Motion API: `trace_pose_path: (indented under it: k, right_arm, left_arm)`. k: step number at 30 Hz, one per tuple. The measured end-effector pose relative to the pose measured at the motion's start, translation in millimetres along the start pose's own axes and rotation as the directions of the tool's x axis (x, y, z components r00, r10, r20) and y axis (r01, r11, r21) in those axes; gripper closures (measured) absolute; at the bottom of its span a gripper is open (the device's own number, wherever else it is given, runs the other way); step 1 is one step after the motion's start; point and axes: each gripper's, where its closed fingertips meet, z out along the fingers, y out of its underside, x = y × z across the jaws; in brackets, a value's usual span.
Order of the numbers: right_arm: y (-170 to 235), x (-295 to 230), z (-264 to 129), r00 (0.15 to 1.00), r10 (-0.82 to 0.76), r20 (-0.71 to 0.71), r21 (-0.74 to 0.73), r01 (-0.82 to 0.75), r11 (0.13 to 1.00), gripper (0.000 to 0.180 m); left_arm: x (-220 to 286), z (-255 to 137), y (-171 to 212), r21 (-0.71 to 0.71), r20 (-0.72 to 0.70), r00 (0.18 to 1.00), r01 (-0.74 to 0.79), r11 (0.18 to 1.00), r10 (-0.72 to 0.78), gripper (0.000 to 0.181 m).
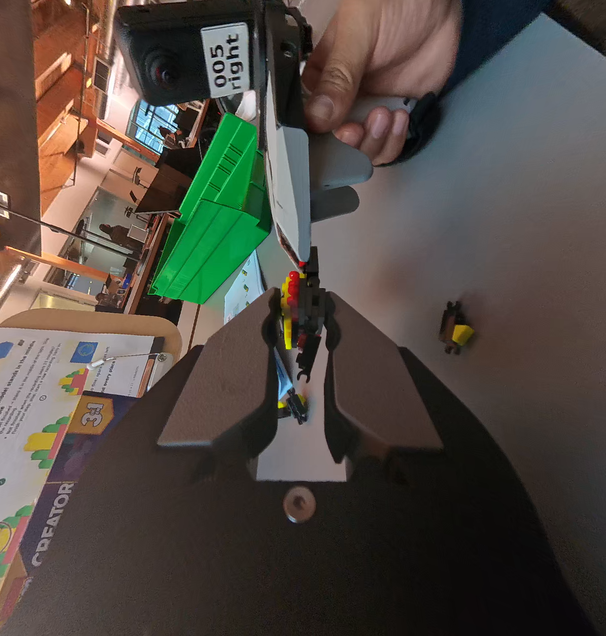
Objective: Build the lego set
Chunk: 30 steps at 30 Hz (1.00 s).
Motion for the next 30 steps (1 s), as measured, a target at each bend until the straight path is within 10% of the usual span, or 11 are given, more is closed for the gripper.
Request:
trace_pose_path:
  k: [30]
  right_arm:
    - [-3.1, -0.5, -1.7, 1.0, 0.016, 0.015, 0.042, -0.016, 0.999, 0.175]
  left_arm:
    - [0.1, 0.7, -3.5, 0.002, 0.005, 1.0, 0.023, 1.0, -0.023, 0.159]
